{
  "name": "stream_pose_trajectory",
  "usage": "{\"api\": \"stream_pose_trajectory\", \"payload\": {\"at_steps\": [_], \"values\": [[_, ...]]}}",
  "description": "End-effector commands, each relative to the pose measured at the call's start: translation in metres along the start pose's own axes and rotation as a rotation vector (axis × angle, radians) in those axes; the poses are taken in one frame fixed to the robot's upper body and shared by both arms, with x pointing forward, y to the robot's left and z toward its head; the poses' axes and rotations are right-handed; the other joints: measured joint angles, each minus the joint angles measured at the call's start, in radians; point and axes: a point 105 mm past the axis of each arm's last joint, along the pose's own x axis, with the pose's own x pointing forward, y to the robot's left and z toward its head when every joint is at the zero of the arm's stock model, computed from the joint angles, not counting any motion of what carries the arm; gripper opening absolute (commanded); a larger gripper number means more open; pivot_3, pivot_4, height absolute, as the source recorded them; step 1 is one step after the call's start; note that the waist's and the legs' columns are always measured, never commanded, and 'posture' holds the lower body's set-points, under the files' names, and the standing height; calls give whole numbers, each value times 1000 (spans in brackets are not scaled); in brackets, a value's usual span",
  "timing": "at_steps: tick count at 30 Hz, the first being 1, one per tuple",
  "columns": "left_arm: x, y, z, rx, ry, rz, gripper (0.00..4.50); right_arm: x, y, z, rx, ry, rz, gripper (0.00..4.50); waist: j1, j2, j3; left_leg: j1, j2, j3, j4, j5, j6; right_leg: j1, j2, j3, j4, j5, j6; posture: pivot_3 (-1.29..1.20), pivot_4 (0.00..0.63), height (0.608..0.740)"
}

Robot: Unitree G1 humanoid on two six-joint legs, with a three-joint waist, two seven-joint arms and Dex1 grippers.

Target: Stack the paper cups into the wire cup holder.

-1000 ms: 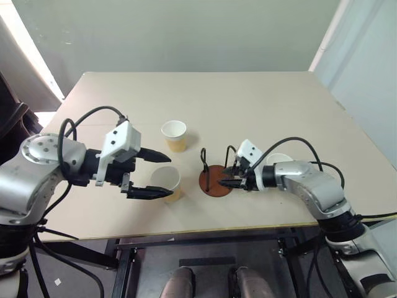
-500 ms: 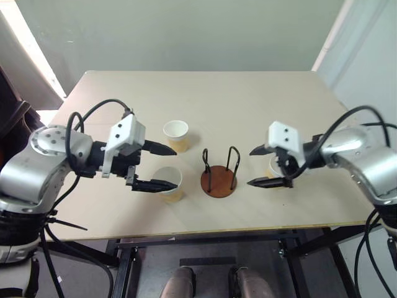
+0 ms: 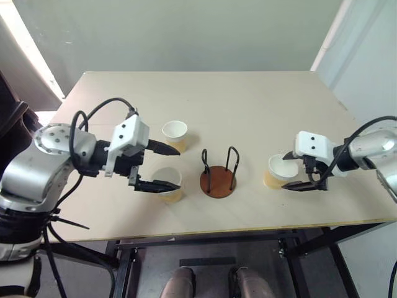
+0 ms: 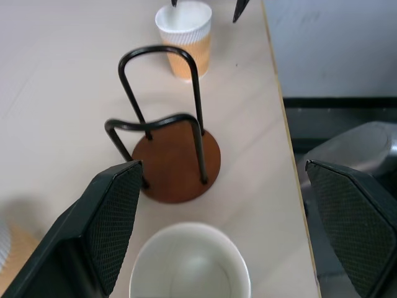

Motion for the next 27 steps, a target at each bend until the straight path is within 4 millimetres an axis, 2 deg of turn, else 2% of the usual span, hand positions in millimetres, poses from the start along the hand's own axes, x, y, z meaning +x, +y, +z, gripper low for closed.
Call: {"api": "stream_pose_trajectory", "payload": {"at_steps": [1,2,5,8,11,15,16,21,24,26,27], "values": [[-13,2,14,71,8,70,4500,6,-2,-2,-39,25,-8,4453,0,0,0,0,0,0,0,0,0,0,0,0,0,0,0,0,150,740],[-14,3,16,81,10,85,4500,9,-1,-1,-38,18,-2,4453,0,0,0,0,0,0,1,0,1,0,0,0,0,0,0,0,150,740],[-15,5,24,110,9,120,4500,13,-3,-1,-42,21,-3,3855,2,0,0,0,0,0,2,0,1,0,0,0,0,0,0,0,150,740],[-4,-1,35,111,-45,89,4500,18,-7,-6,-56,47,-15,2827,4,0,0,0,0,0,3,0,2,2,0,0,0,0,0,0,150,740],[6,-14,28,105,-18,13,4500,20,-13,-8,-71,60,-27,1737,2,0,0,0,-1,0,5,-1,3,2,-1,0,-1,0,0,0,150,740],[5,-14,30,111,-13,12,4500,18,-13,-6,-87,57,-12,238,1,1,0,0,0,0,4,-1,3,2,-1,0,0,0,0,0,150,740],[4,-13,29,111,-7,16,4500,16,-13,-6,-92,58,-6,44,1,1,0,1,0,0,4,-1,3,2,-1,0,0,0,0,0,150,740],[-4,-8,25,99,22,49,4500,-4,-16,11,-127,2,9,44,1,1,0,0,-1,0,4,-1,2,2,-1,0,0,0,0,0,150,740],[-9,-7,20,83,38,71,4500,-30,-22,44,-182,-109,10,44,0,2,1,0,-1,0,4,-1,2,2,-1,0,-1,0,0,0,150,740],[-14,-4,13,65,65,99,4500,-53,-28,82,-301,-202,3,44,-3,2,1,0,-1,0,3,-1,2,1,-1,0,0,0,-1,0,150,740],[-16,-3,11,61,74,107,4500,-59,-29,94,-343,-230,4,44,-7,3,1,0,-1,0,3,-1,2,1,-1,0,0,-1,-2,0,150,740]]}}
